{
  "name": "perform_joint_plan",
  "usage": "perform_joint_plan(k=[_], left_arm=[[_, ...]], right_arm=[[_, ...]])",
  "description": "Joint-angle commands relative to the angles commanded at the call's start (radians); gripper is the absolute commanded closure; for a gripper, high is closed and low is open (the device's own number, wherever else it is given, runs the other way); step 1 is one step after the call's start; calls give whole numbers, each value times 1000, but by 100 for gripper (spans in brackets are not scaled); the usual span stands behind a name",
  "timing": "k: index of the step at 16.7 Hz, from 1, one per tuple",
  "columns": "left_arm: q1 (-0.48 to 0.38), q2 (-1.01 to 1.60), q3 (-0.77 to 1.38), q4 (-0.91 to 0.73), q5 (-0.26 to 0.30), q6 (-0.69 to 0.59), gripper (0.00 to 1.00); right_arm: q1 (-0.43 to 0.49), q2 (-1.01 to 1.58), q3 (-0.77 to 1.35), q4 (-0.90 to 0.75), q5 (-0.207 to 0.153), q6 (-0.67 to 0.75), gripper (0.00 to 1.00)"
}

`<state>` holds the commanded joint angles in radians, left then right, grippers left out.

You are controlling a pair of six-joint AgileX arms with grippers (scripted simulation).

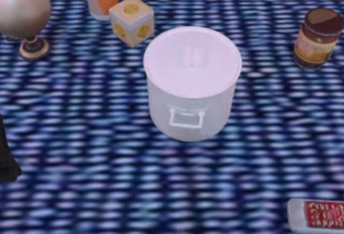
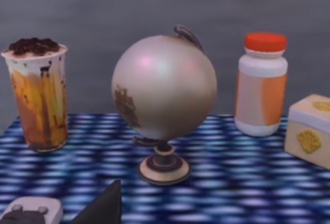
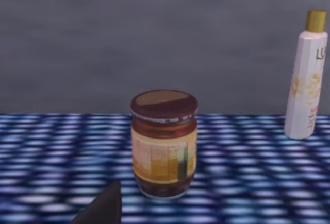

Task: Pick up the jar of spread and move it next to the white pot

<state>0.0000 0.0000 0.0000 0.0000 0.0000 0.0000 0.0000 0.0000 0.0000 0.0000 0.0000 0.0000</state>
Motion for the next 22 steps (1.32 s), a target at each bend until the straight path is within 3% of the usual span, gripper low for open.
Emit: perform_joint_plan(k=[5,9,22], left_arm=[[0,0,0,0,0,0,0],[0,0,0,0,0,0,0],[0,0,0,0,0,0,0]], right_arm=[[5,59,60,-29,-8,-11,0],[11,282,287,-139,-23,-47,0],[9,1725,1633,-838,-69,-241,0]])
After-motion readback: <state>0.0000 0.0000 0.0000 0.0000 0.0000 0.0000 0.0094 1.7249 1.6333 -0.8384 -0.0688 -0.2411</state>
